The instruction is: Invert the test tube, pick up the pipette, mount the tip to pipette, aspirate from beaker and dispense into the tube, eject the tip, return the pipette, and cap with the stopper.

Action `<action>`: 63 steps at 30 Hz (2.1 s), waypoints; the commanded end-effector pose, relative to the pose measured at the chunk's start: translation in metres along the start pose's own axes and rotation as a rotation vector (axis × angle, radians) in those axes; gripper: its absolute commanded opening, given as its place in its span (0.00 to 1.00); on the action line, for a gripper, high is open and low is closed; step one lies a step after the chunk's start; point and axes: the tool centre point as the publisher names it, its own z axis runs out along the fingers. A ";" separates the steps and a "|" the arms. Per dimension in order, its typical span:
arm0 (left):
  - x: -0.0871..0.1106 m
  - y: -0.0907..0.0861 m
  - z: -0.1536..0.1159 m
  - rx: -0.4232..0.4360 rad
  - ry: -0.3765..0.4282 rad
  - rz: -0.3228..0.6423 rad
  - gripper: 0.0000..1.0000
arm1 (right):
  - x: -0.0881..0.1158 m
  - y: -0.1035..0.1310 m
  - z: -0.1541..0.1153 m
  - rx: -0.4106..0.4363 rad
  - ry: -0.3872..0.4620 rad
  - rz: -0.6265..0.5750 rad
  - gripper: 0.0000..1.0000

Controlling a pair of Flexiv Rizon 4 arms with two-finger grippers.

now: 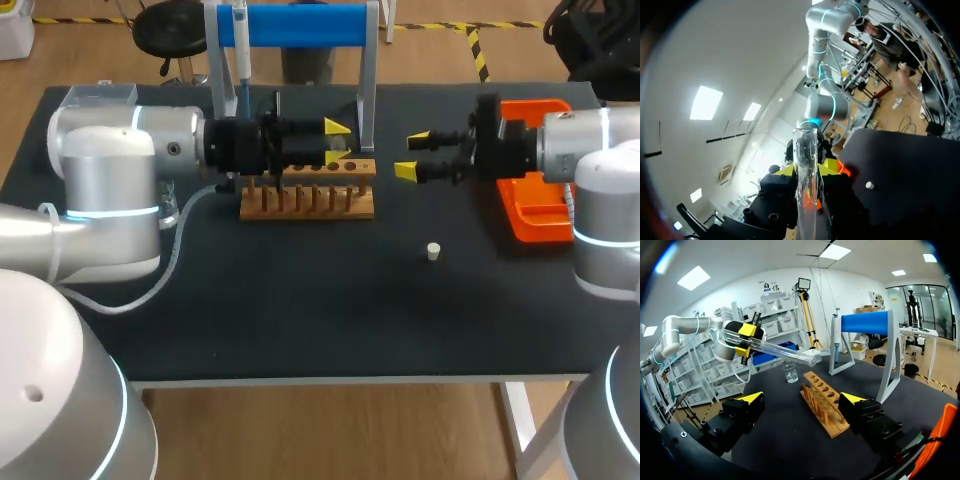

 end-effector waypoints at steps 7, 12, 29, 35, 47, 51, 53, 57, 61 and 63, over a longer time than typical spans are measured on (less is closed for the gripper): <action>-0.006 0.001 -0.006 -0.004 -0.021 -0.235 0.00 | 0.000 0.000 0.000 -0.002 0.000 0.000 1.00; -0.024 0.005 -0.020 -0.030 -0.011 -0.429 0.00 | 0.000 0.000 0.000 -0.002 0.000 0.000 1.00; -0.041 0.031 -0.023 -0.010 -0.052 -0.625 0.00 | 0.000 0.000 0.000 -0.002 0.000 0.000 1.00; -0.044 0.039 -0.025 0.004 -0.053 -0.662 0.00 | 0.001 -0.001 0.001 -0.002 -0.008 -0.020 1.00; -0.057 0.055 -0.019 -0.002 -0.021 -0.755 0.00 | 0.002 -0.004 -0.001 -0.034 -0.065 -0.105 1.00; -0.057 0.058 -0.017 0.001 -0.021 -0.774 0.00 | 0.003 -0.007 0.001 -0.040 -0.089 -0.161 1.00; -0.057 0.060 -0.017 0.000 -0.026 -0.780 0.00 | 0.007 -0.009 0.004 -0.037 -0.087 -0.199 1.00; -0.057 0.060 -0.017 -0.006 -0.029 -0.788 0.00 | 0.011 -0.012 0.009 -0.038 -0.093 -0.236 1.00; -0.057 0.060 -0.017 -0.006 -0.029 -0.788 0.00 | 0.012 -0.015 0.013 -0.042 -0.085 -0.231 1.00; -0.057 0.060 -0.017 -0.006 -0.029 -0.788 0.00 | 0.011 -0.016 0.016 -0.038 -0.092 -0.230 1.00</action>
